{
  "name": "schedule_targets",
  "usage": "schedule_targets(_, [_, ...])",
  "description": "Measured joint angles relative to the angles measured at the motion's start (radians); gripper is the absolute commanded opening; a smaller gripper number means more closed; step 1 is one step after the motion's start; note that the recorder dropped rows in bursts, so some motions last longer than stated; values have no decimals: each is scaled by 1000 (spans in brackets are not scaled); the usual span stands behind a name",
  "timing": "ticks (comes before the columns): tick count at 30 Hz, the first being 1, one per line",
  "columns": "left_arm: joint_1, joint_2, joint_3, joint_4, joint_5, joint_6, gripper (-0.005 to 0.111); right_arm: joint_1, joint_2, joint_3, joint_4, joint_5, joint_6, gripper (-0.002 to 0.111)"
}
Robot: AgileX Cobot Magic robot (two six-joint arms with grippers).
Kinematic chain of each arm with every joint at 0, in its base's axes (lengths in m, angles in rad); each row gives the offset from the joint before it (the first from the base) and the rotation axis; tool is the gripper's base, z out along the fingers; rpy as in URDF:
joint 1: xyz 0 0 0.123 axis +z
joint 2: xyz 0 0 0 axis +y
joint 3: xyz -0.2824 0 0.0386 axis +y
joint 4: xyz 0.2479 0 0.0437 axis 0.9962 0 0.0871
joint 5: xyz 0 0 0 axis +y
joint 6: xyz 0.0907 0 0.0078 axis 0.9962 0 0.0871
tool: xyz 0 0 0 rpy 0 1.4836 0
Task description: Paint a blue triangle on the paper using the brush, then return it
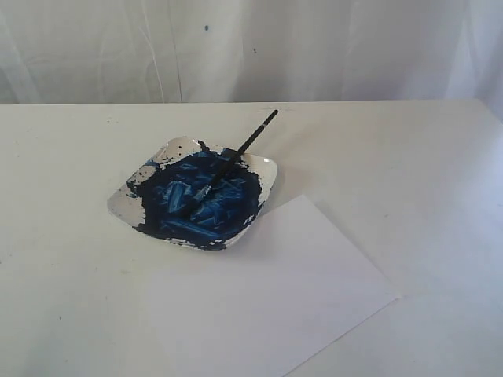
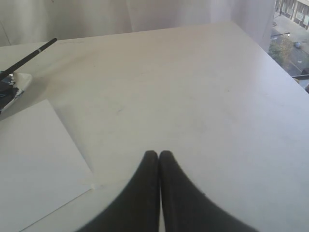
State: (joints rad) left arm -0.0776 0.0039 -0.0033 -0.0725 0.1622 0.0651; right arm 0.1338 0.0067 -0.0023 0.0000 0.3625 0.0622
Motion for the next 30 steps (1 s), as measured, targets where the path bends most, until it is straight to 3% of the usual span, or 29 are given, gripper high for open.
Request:
schedule_targets(8, [0,0,0,-115,-258,-131,0,0,0,0,0,2,0,0])
schedule_targets(13, [0,0,0,-118,-341,-138,0,0,0,0,0,2,0,0])
schedule_targets(20, [0,0,0,-118,-354,-138,0,0,0,0,0,2,0,0])
schedule_targets(23, [0,0,0,-165,-458,-138,0,0,0,0,0,2,0,0])
schedule_targets(26, [0,24,-88,-188,-464,-48,0,0,0,0,0,2,0,0])
schedule_targets(30, [0,206,-234,-193,-468,15,0,0,0,0,0,2,0,0])
